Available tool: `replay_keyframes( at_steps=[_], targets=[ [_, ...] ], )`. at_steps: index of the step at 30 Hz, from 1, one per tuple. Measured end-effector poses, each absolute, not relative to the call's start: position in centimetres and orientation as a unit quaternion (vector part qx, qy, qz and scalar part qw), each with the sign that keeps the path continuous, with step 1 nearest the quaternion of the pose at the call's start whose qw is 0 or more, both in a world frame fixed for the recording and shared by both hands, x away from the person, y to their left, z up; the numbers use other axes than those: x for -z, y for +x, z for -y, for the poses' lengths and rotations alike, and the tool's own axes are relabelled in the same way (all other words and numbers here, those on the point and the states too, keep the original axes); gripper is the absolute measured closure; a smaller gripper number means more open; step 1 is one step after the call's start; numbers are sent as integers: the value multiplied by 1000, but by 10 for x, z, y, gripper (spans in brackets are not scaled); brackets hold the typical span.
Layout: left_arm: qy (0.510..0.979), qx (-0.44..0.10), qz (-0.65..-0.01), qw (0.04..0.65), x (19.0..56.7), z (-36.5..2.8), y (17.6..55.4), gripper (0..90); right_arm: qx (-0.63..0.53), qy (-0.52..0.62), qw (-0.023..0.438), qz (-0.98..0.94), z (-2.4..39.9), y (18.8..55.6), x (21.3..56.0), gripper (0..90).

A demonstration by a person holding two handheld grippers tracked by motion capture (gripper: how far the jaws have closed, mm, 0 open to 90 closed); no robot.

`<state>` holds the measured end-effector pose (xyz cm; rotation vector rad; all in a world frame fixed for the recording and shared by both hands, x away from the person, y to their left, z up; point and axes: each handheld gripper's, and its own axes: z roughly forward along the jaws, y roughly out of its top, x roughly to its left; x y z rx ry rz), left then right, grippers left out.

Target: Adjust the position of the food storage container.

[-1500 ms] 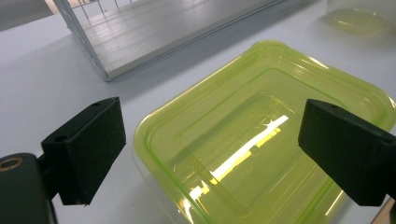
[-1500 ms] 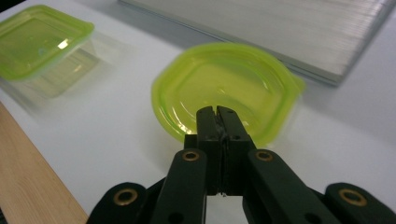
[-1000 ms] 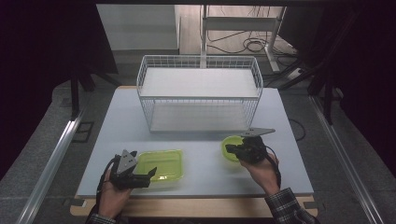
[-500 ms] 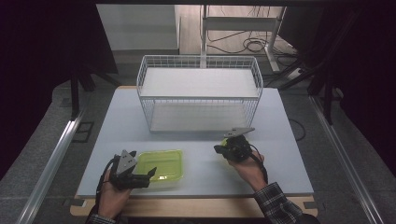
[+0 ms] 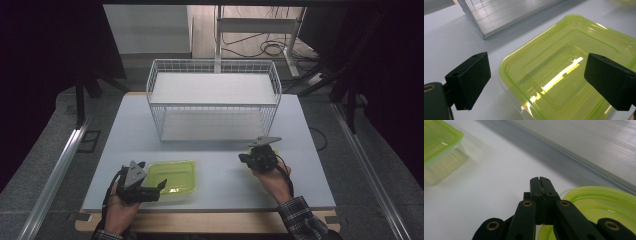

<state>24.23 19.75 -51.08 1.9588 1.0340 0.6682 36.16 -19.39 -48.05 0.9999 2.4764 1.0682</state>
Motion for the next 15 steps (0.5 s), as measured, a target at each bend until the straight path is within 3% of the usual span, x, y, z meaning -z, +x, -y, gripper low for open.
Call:
replay_keyframes(
  at_steps=[15],
  targets=[
    [773, -255, -416, 405, 511, -199, 242, 68, -367, 392, 159, -829, 247, 361, 474, 893]
  ],
)
